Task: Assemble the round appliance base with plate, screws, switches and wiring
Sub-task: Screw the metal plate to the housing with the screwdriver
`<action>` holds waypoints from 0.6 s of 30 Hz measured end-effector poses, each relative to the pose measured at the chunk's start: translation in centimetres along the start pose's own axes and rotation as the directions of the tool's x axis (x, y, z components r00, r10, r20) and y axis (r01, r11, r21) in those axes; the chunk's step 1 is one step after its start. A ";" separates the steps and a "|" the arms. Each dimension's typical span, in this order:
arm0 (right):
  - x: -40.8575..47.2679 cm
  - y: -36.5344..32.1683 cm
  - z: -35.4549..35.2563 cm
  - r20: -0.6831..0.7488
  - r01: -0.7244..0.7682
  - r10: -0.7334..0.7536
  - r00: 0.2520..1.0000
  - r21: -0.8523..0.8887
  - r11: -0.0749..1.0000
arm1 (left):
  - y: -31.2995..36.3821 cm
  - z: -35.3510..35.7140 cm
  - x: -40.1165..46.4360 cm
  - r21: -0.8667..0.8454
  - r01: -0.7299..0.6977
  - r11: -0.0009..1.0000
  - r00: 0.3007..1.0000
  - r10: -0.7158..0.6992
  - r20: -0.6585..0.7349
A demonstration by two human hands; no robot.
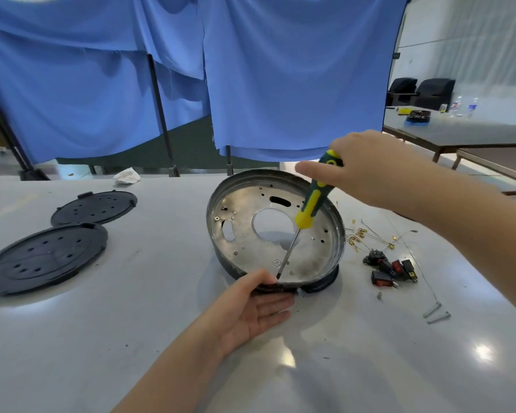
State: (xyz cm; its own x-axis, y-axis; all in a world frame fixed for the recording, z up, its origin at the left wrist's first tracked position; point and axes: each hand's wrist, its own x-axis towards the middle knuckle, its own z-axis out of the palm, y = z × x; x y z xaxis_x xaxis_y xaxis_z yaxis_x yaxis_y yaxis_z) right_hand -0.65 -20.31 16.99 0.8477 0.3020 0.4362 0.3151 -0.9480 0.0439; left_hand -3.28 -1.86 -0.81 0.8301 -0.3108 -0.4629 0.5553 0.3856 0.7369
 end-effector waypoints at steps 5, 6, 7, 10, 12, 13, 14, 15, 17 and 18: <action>-0.8 2.8 1.3 0.048 -0.203 0.204 0.978 0.461 0.864 | 0.4 -0.4 0.0 0.008 0.022 1.000 0.999 -0.022 0.042; -1.0 3.4 1.5 0.044 -0.239 0.259 0.965 0.555 0.797 | 0.5 -0.5 -0.1 0.011 0.022 1.000 0.998 -0.022 0.054; -1.2 3.9 1.7 0.031 -0.273 0.331 0.943 0.643 0.716 | 0.7 -0.6 -0.1 0.005 0.019 1.000 0.998 -0.019 0.065; -1.4 5.5 2.8 0.125 -0.375 0.579 0.806 0.864 0.335 | 1.4 -1.2 -0.3 -0.039 0.002 0.999 0.996 0.001 0.089; -1.3 6.5 3.5 0.335 -0.419 0.606 0.721 0.908 -0.004 | 1.9 -1.6 -0.4 -0.052 -0.017 0.998 0.995 0.022 0.099; -1.2 7.0 3.9 0.428 -0.420 0.578 0.695 0.894 -0.157 | 2.0 -1.7 -0.4 -0.047 -0.030 0.998 0.994 0.034 0.099; -1.2 7.6 4.4 0.495 -0.415 0.548 0.674 0.868 -0.274 | 2.1 -1.8 -0.5 -0.042 -0.044 0.998 0.994 0.048 0.097; -1.3 8.0 4.9 0.543 -0.413 0.527 0.654 0.840 -0.353 | 2.2 -1.9 -0.5 -0.039 -0.061 0.997 0.993 0.064 0.095; -1.6 8.7 6.0 0.614 -0.444 0.481 0.626 0.788 -0.428 | 2.4 -2.1 -0.5 -0.037 -0.097 0.995 0.991 0.100 0.093; -1.7 8.9 6.6 0.645 -0.476 0.450 0.618 0.762 -0.438 | 2.6 -2.3 -0.4 -0.035 -0.116 0.993 0.989 0.119 0.090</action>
State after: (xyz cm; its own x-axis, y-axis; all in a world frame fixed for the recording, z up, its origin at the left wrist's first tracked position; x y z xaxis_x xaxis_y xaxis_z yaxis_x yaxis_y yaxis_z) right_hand 3.48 -28.57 10.71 0.9409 -0.1751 -0.2899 -0.2164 0.3477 -0.9123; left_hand -2.09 1.24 0.20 0.8823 -0.3396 -0.3257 0.4564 0.4490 0.7681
